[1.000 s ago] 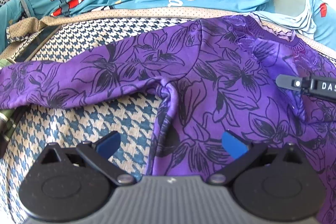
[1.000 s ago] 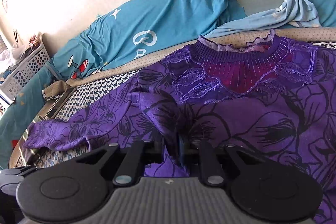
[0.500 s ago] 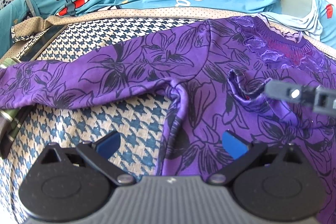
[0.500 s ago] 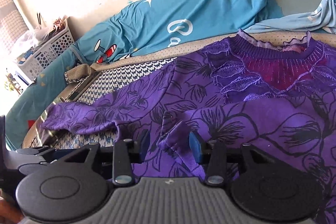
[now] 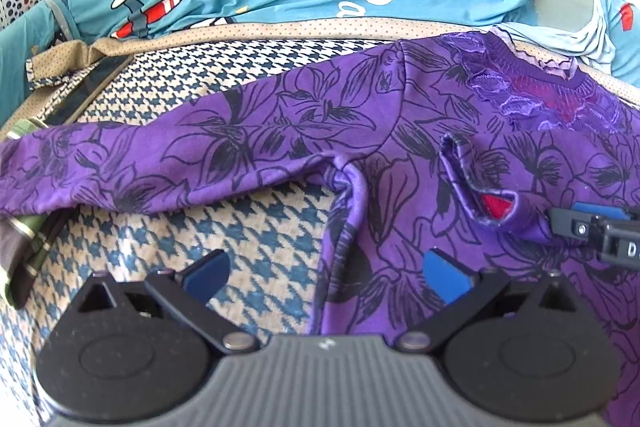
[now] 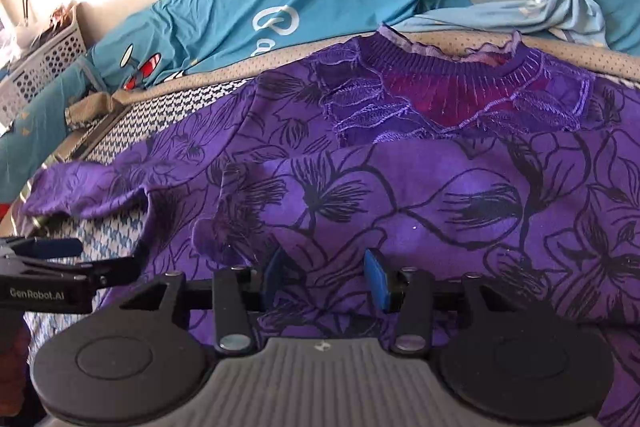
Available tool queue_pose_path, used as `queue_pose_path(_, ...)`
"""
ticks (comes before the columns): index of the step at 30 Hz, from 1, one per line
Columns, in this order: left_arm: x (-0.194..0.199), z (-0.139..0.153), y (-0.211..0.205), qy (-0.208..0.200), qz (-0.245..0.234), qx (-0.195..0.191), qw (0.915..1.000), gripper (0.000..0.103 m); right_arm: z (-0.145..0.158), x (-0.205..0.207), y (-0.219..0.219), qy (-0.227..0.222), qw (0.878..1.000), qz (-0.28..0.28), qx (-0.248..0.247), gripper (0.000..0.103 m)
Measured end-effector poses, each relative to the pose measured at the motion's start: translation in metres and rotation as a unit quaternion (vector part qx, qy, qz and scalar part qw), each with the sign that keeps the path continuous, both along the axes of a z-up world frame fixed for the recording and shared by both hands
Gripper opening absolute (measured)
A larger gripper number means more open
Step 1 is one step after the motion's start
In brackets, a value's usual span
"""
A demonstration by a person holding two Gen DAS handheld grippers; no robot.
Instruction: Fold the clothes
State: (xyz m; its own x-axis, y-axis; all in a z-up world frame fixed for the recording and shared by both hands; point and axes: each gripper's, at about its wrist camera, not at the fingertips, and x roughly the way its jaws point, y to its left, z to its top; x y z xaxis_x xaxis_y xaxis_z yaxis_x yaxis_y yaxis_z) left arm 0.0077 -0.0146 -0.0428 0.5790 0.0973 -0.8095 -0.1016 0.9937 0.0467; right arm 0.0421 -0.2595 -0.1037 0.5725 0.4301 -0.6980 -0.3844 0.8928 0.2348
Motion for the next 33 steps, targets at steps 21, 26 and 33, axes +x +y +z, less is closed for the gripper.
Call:
queue_pose_path(21, -0.006, 0.003, 0.142, -0.031, 0.189, -0.049, 0.9802, 0.103, 0.01, -0.032, 0.04, -0.015, 0.998, 0.043, -0.037, 0.055)
queue_pose_path(26, -0.007, 0.002, 0.172, -0.051, 0.231, -0.072, 0.969, 0.099, 0.006, -0.034, 0.049, -0.012, 0.998, 0.053, -0.044, 0.056)
queue_pose_path(33, -0.006, -0.007, 0.202, -0.077, 0.263, -0.146, 0.9504, 0.095, 0.001, -0.032, 0.053, -0.005, 0.997, 0.053, -0.047, 0.056)
